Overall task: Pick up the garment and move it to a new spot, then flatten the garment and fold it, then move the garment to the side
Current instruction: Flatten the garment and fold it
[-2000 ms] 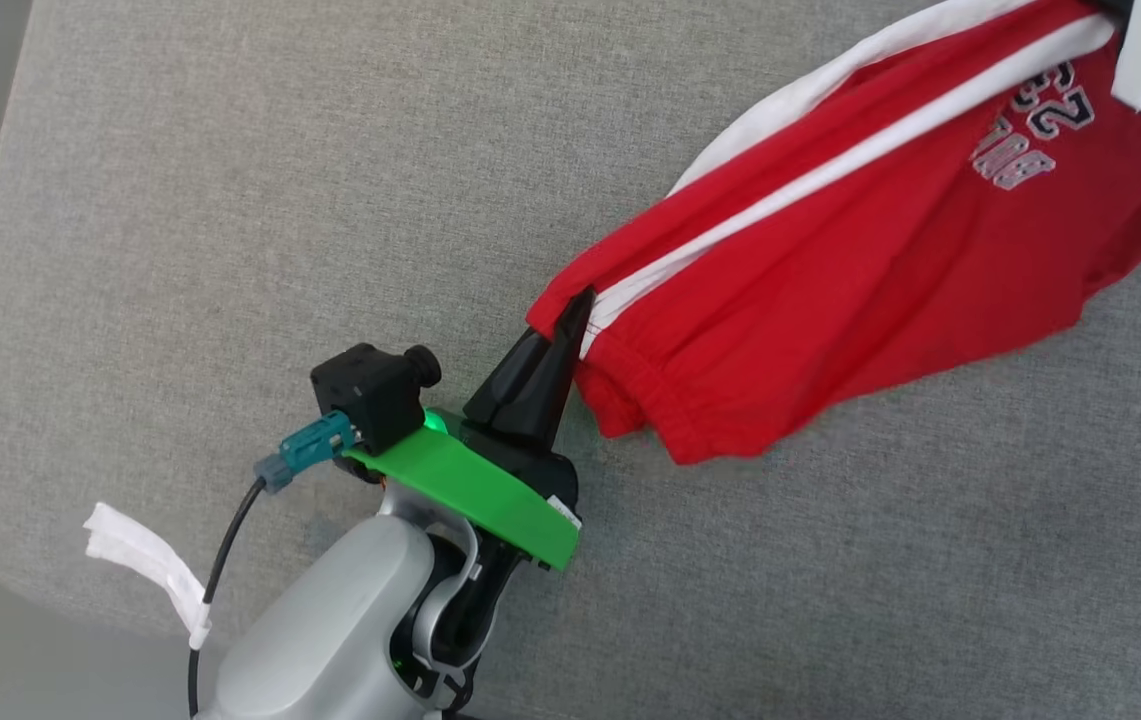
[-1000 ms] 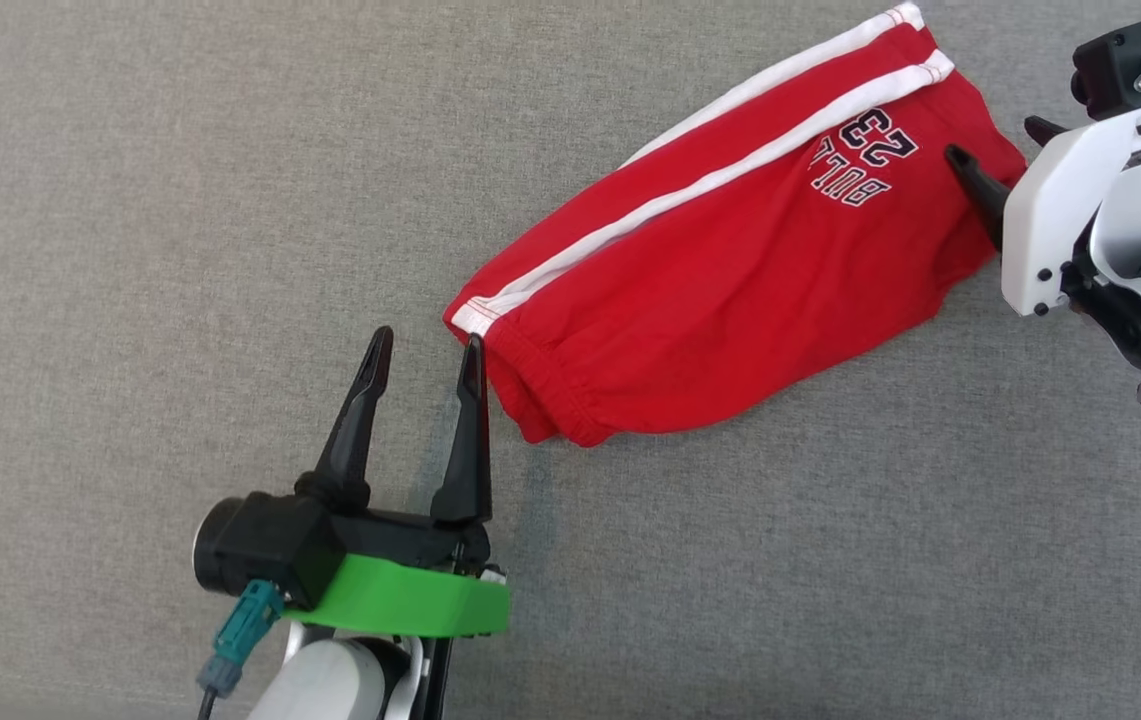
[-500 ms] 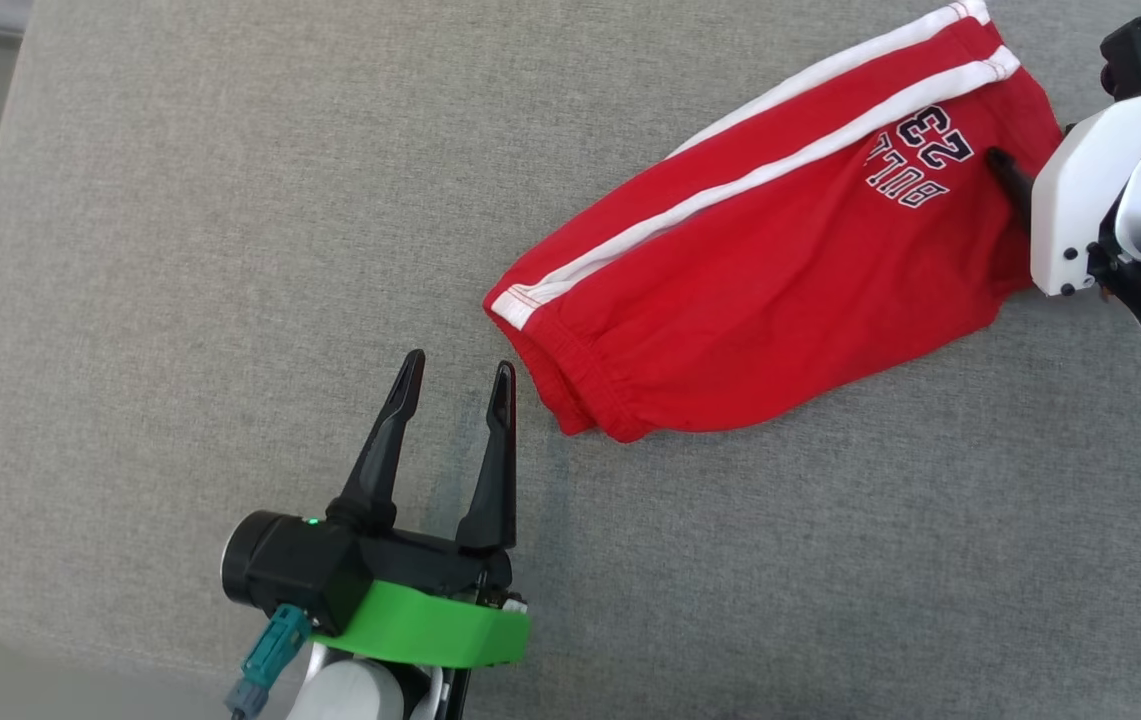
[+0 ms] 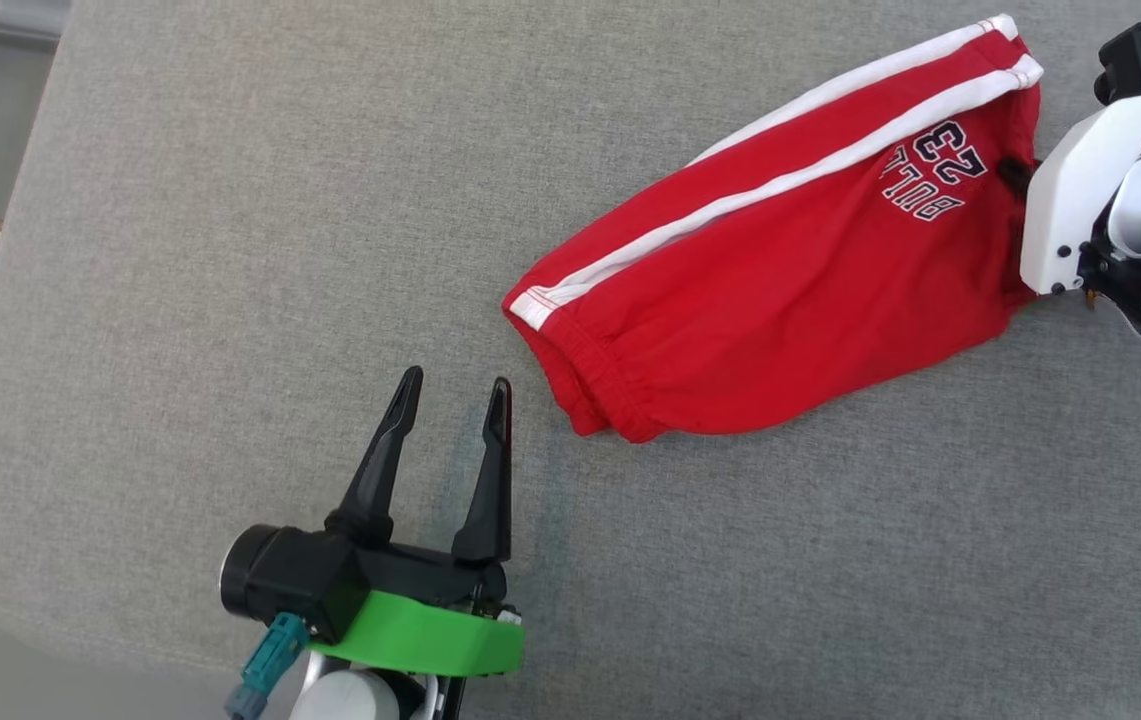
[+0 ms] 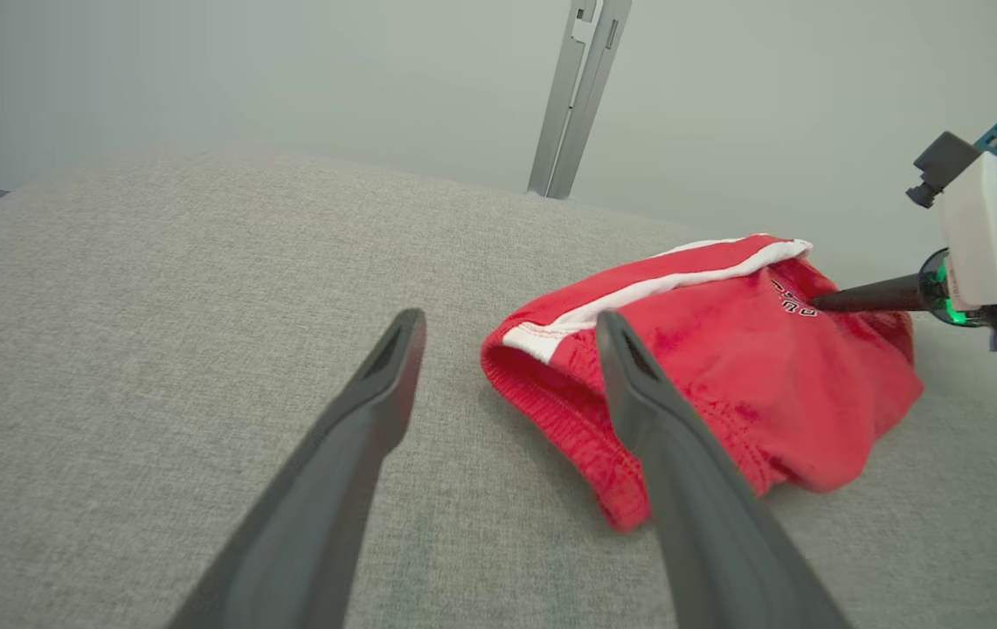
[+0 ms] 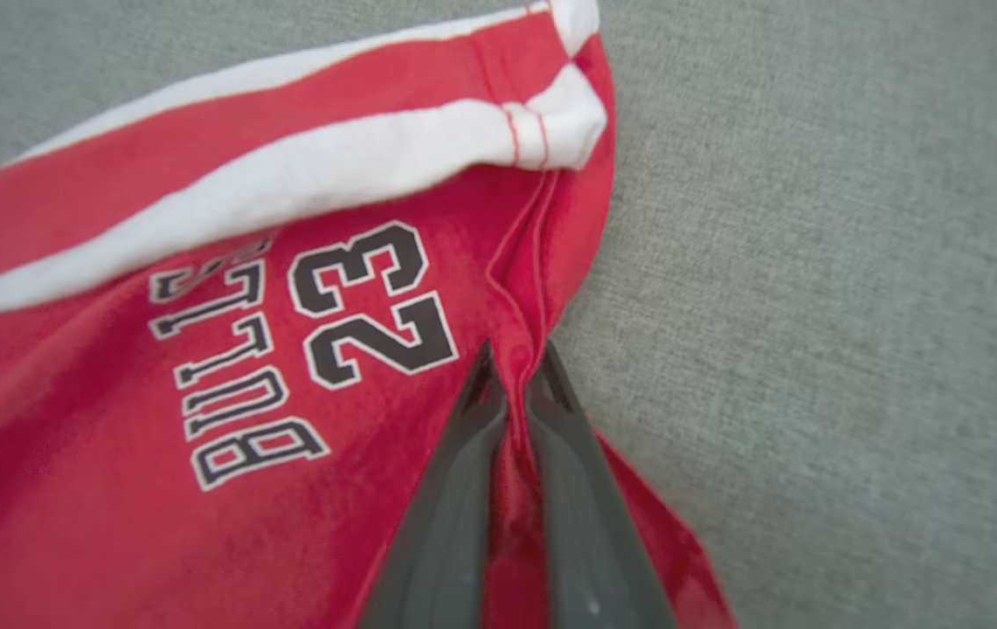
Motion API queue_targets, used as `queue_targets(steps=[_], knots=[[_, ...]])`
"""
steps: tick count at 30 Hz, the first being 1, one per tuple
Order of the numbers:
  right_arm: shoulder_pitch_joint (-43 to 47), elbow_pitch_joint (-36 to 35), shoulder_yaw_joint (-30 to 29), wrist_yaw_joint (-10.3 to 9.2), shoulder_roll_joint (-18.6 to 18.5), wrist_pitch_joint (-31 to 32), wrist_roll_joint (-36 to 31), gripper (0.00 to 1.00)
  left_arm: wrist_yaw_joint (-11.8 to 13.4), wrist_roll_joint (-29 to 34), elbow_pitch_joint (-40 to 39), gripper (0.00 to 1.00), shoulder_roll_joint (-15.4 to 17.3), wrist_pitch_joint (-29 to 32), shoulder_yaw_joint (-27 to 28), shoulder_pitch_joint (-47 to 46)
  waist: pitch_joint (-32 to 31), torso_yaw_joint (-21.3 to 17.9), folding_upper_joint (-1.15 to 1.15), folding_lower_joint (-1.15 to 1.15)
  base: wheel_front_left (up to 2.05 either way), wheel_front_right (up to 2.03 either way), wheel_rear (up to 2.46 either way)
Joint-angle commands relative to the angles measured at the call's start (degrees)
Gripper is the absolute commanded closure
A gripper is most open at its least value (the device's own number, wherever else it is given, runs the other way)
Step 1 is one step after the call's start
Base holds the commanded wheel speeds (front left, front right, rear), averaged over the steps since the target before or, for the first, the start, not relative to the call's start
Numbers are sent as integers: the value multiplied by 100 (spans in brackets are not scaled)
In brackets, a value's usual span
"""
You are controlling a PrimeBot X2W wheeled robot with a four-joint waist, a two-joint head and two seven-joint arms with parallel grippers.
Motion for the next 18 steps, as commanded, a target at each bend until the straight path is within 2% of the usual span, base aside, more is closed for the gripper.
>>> queue_targets(steps=[1, 9, 14, 18], knots=[[141, 56, -12, 2, -25, 20, 108, 100, 3, -47, 29, 0, -10, -14, 39, 62, -127, -146, 0, 0, 0, 0, 0], [392, -302, -234, 2, 21, -96, 795, 100, -71, 43, 191, 0, -8, -14, 196, 186, -645, -725, 0, 0, 0, 0, 0], [924, -690, -362, 2, 76, -136, 1211, 100, -132, 167, 313, 0, -6, -14, 363, 406, -1027, -1100, 0, 0, 0, 0, 0], [1436, -976, -621, 2, 95, -99, 1422, 100, -194, 235, 330, 0, 9, -14, 499, 561, -1193, -1248, 0, 0, 0, 0, 0]])
